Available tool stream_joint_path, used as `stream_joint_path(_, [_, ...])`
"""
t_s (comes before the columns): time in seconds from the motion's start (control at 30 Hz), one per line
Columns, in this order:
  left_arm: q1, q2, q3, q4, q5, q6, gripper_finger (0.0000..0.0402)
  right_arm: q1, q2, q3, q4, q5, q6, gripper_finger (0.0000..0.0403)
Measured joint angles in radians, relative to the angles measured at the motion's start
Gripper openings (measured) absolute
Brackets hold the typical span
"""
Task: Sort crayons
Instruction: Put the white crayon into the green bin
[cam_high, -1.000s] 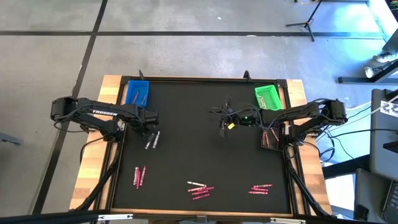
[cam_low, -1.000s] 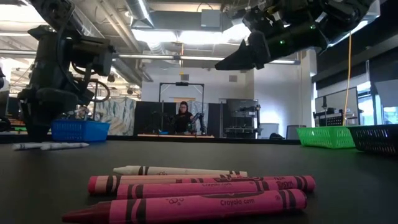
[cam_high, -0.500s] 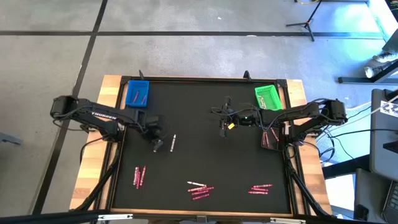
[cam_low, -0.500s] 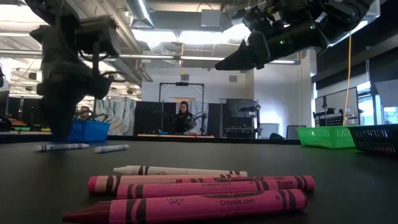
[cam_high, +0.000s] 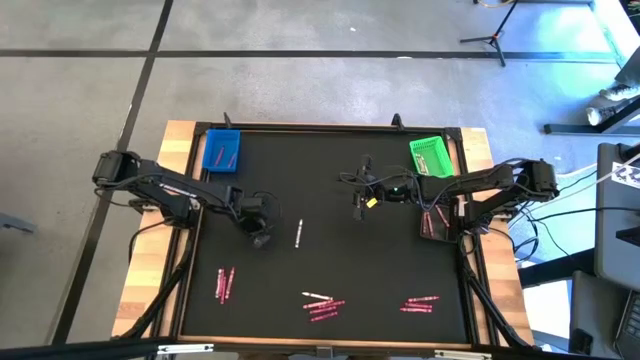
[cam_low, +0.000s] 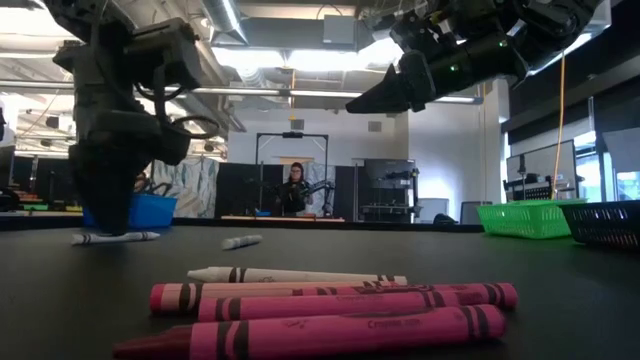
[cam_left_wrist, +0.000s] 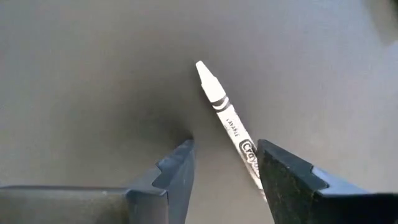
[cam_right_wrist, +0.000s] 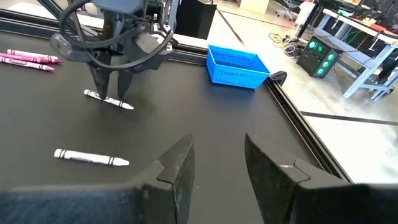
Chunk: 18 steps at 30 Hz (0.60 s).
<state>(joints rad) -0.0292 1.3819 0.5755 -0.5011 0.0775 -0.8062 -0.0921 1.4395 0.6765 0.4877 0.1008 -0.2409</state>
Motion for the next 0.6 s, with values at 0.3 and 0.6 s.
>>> stream_joint_path(0.3, [-0.002, 0.003, 0.006, 0.013, -0.052, 0.050, 0.0163, 0.000, 0.000, 0.000, -0.005, 0.000, 0.000, 0.0138])
stream_joint_path(0.6, [-0.033, 0.004, 0.005, 0.015, -0.121, 0.207, 0.0162, 0.000, 0.000, 0.000, -0.005, 0.000, 0.000, 0.0138])
